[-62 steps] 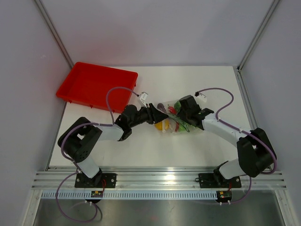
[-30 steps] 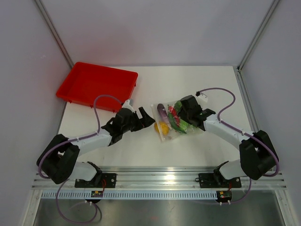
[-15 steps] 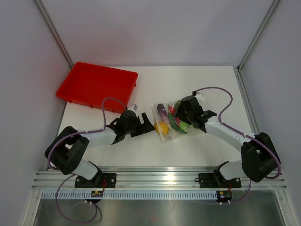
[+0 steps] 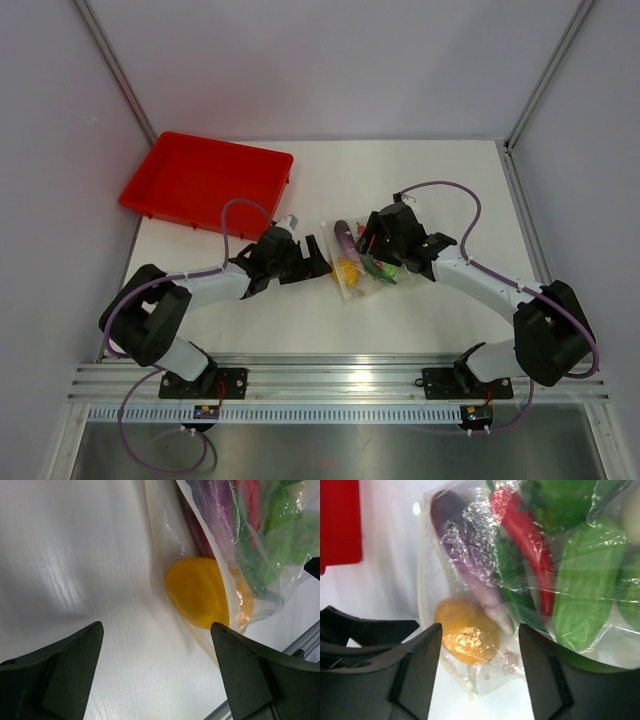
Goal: Open the zip-top bag and remove the fake food
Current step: Adjust the zipper food storage bag at the center of the board.
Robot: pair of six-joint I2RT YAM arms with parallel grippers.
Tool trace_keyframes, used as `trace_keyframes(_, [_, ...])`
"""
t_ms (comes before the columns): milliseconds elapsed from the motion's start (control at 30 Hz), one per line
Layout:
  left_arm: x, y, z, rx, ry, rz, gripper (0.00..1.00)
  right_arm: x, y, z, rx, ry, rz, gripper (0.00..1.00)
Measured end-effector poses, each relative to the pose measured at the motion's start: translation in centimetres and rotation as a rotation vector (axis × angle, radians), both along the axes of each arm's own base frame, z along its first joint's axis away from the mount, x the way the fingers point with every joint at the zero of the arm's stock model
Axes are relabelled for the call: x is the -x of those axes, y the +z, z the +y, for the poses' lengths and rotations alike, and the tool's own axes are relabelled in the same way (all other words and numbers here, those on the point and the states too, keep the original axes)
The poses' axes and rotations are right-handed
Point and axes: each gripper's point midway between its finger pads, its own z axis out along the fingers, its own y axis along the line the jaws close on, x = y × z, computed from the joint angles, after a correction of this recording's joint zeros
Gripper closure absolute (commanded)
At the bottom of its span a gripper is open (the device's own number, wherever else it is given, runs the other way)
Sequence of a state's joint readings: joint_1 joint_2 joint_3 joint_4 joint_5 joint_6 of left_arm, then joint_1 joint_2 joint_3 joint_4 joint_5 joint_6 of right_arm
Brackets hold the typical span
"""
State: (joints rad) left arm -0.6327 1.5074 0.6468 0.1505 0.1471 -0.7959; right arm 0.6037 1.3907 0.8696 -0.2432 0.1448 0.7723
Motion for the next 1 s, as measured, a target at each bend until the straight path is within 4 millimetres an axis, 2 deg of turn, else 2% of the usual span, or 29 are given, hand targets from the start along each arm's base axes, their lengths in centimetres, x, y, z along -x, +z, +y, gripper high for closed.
trace_keyframes(33, [0.0, 0.0, 0.0, 0.000, -0.007, -0.002, 0.08, 0.2, 0.3, 0.3, -0.001, 0.015, 0.006, 0.20])
trace_keyframes(133, [0.1, 0.1, -0.2, 0.002, -0.025, -0.013, 0.08, 0.6, 1.4, 1.3, -0.012, 0.056, 0.009, 0.09])
trace_keyframes(233, [0.0, 0.3, -0.4, 0.008, -0.046, -0.030, 0.08, 1.2, 1.8, 2.2, -0.029, 0.094, 0.023, 0.08])
trace_keyframes(567, [-0.5, -0.5, -1.4, 0.010, -0.079, -0.016, 0.08, 3.6, 0.9, 3.1, -0.032, 0.146, 0.100, 0.12])
trace_keyframes(700, [-0.8, 0.0, -1.8, 0.029, -0.087, -0.031, 0.07, 3.8, 0.1, 3.3, -0.022, 0.146, 0.122, 0.23])
trace_keyframes(800, [-0.9, 0.4, -2.1, 0.054, -0.092, -0.046, 0.07, 3.8, -1.4, 3.4, -0.002, 0.138, 0.162, 0.30])
trace_keyframes(833, [-1.0, 0.6, -2.3, 0.063, -0.095, -0.051, 0.07, 3.9, -2.0, 3.4, 0.005, 0.134, 0.178, 0.36])
trace_keyframes(900, [-1.0, 0.8, -2.4, 0.076, -0.099, -0.056, 0.07, 3.9, -3.2, 3.4, 0.018, 0.126, 0.206, 0.41])
trace_keyframes(1000, [-1.0, 1.1, -2.7, 0.098, -0.102, -0.069, 0.06, 3.9, -4.1, 3.6, 0.021, 0.121, 0.231, 0.51])
